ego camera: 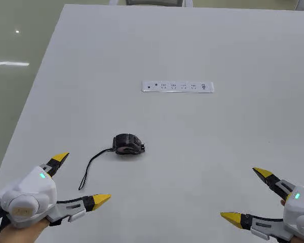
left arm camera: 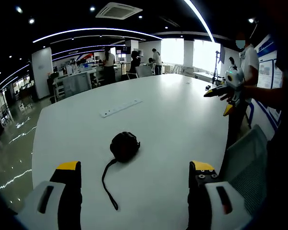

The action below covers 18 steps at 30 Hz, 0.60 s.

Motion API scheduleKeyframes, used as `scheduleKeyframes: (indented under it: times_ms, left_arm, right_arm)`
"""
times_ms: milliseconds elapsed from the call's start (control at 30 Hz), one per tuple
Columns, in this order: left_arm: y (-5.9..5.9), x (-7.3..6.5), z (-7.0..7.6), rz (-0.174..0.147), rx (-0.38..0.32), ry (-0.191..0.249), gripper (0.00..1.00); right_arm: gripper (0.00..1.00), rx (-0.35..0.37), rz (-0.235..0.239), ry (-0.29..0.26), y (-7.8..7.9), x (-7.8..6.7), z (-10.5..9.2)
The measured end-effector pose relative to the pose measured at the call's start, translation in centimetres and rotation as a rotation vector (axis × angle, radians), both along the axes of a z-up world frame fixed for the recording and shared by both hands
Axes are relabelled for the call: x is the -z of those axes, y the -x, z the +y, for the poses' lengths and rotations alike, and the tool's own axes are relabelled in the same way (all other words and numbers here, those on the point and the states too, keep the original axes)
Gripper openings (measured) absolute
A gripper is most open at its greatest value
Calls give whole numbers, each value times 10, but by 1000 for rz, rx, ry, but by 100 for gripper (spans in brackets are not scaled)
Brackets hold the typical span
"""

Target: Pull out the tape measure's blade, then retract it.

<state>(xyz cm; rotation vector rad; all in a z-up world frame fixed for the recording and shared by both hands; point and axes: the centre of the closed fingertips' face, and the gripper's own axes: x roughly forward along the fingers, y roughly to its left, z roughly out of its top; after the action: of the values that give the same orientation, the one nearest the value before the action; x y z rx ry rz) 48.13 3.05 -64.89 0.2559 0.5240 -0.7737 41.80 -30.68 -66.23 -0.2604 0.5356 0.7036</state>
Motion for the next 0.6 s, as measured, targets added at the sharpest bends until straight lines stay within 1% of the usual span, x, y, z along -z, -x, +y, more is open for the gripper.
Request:
scheduleKeyframes:
  times_ms: [233,400,467,533,600]
  left_arm:
    - [-14,5,-1,0,40,-31,86]
    - [-25,9,-4,-6,83,-53,81]
    - [-29,14,-5,-3,104,-69,80]
    - [-33,15,-6,-18,134,-84,78]
    - [-38,19,-7,-12,149,-95,77]
  right_arm:
    - [87,-45,-13,6,-13,2,1]
    - [84,-87,-16,13,-22,7,4]
    - [83,-106,-15,16,-25,9,6]
    - [81,-124,-13,20,-29,11,8]
    - [80,-145,-21,24,-34,12,9]
